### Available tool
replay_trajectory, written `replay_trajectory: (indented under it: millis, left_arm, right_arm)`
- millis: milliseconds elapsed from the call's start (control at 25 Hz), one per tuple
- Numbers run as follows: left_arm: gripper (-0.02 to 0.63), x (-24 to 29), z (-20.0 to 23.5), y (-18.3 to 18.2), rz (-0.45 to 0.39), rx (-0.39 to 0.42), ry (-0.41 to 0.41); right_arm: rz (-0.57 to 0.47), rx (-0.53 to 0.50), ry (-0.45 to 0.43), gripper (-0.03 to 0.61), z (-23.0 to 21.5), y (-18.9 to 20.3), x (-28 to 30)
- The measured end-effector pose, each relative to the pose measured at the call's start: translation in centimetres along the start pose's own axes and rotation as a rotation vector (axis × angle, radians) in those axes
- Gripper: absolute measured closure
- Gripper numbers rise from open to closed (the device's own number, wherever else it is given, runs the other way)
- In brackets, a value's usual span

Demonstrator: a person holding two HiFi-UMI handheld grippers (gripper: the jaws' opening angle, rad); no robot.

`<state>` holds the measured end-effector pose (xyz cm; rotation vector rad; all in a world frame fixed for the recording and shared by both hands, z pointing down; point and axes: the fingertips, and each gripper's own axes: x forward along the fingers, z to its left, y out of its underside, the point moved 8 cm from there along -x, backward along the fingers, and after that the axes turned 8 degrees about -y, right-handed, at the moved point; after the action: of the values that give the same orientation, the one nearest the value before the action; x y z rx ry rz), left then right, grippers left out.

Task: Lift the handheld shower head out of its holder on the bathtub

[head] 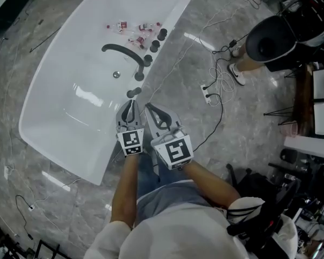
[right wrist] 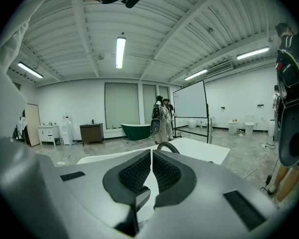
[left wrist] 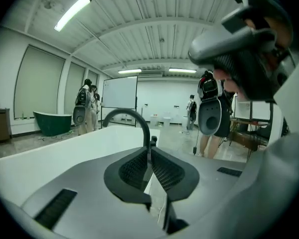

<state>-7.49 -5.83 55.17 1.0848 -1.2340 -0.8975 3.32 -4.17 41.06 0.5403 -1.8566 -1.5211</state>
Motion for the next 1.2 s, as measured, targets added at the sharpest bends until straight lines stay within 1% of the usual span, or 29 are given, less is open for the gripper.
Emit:
replay_trajectory:
  millis: [160,200,240,280,360,480,560,600,680,800,880,960,1040,1120,1200]
  left_arm:
    - [0.591,6.3,-0.3,7.3,0.088,0.043,-0.008]
    - [0.565,7.8,-0.4,9.5,0.120,0.049,-0.004]
    - [0.504,9.2,-0.3,11.8,0.153,0.049,-0.002]
    - [0.459,10.5,0.0,14.0,0.184,0.047,-0.004]
    - [0.421,13.1,1.1,17.5,0.230,0.062,-0.014]
    - [0.414,17.2,1.8,20.8,0.251,0.090,-0.021]
    - [0.414,19.4,1.7,22.2,0.255,0.094,-0.032]
    - [0.416,20.4,1.7,22.7,0.264,0.096,-0.038]
    - [0.416,21.9,2.0,23.8,0.297,0.102,-0.060]
    - [0.463,22.8,2.6,24.0,0.336,0.107,-0.081]
    - [0.464,22.3,2.7,23.2,0.327,0.091,-0.086]
    - [0.465,21.1,2.7,21.9,0.284,0.061,-0.104]
    - [0.465,19.2,2.7,19.9,0.222,0.022,-0.117]
    - [0.465,16.6,2.5,17.0,0.158,-0.005,-0.112]
    - [0.465,13.2,2.2,13.0,0.099,-0.019,-0.103]
  right_arm:
    - [-0.004,-0.021,0.000,0.560,-3.5,4.1,3.4]
    - [-0.009,-0.022,0.001,0.560,-4.2,5.0,4.0]
    - [-0.011,-0.021,0.004,0.560,-4.8,5.9,4.5]
    - [-0.007,-0.014,0.008,0.560,-5.2,6.8,5.0]
    - [0.015,0.015,0.016,0.560,-5.8,8.6,6.1]
    - [0.035,0.040,0.019,0.560,-6.6,11.5,7.1]
    - [0.046,0.044,0.014,0.560,-7.1,13.4,7.1]
    - [0.068,0.046,0.011,0.560,-7.3,14.3,7.1]
    - [0.098,0.049,0.009,0.560,-7.8,15.6,7.0]
    - [0.102,0.046,0.014,0.560,-8.7,15.9,6.8]
    - [0.098,0.043,0.024,0.560,-9.3,15.3,6.6]
    - [0.088,0.040,0.034,0.560,-9.7,14.4,6.4]
    - [0.076,0.037,0.043,0.560,-9.8,13.2,6.3]
    - [0.060,0.033,0.046,0.560,-9.4,11.6,5.8]
    - [0.036,0.027,0.039,0.560,-8.6,9.3,4.7]
